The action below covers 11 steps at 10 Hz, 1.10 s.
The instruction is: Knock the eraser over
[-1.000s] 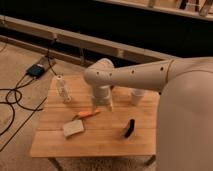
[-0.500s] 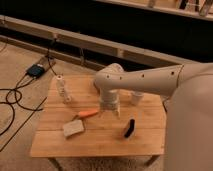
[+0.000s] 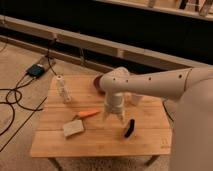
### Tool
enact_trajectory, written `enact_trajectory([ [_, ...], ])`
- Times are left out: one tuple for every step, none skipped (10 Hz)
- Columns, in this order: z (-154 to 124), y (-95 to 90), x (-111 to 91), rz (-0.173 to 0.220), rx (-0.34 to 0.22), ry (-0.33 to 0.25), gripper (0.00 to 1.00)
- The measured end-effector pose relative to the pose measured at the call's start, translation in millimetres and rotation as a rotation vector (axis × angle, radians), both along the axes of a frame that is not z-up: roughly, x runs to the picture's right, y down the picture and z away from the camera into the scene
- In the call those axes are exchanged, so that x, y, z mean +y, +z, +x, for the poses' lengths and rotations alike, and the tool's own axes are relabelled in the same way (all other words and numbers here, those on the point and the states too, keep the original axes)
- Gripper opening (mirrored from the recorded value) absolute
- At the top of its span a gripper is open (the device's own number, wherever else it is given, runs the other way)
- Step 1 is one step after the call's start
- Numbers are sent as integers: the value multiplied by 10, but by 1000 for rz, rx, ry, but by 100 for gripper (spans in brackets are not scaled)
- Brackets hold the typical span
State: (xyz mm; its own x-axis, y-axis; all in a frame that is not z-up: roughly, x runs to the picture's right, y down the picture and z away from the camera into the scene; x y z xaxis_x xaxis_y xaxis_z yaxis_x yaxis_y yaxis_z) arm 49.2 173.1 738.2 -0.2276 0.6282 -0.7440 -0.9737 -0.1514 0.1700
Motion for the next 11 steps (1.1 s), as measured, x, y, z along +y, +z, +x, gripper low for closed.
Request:
enact_trajectory([
  [62, -5, 21, -7, 17, 4, 65],
  [96, -9, 33, -11, 27, 7, 65],
  [147, -7, 63, -20, 42, 10, 65],
  [181, -3, 86, -27, 52, 11, 65],
  [232, 1, 111, -35, 70, 14, 65],
  [270, 6, 127, -41, 82, 17, 65],
  [326, 15, 150, -48, 101, 21, 65],
  [381, 24, 162, -53, 121, 25, 65],
  [436, 30, 161, -53, 142, 29, 65],
  [509, 36, 155, -51, 168, 35, 65],
  [567, 36, 126, -43, 192, 47, 65],
])
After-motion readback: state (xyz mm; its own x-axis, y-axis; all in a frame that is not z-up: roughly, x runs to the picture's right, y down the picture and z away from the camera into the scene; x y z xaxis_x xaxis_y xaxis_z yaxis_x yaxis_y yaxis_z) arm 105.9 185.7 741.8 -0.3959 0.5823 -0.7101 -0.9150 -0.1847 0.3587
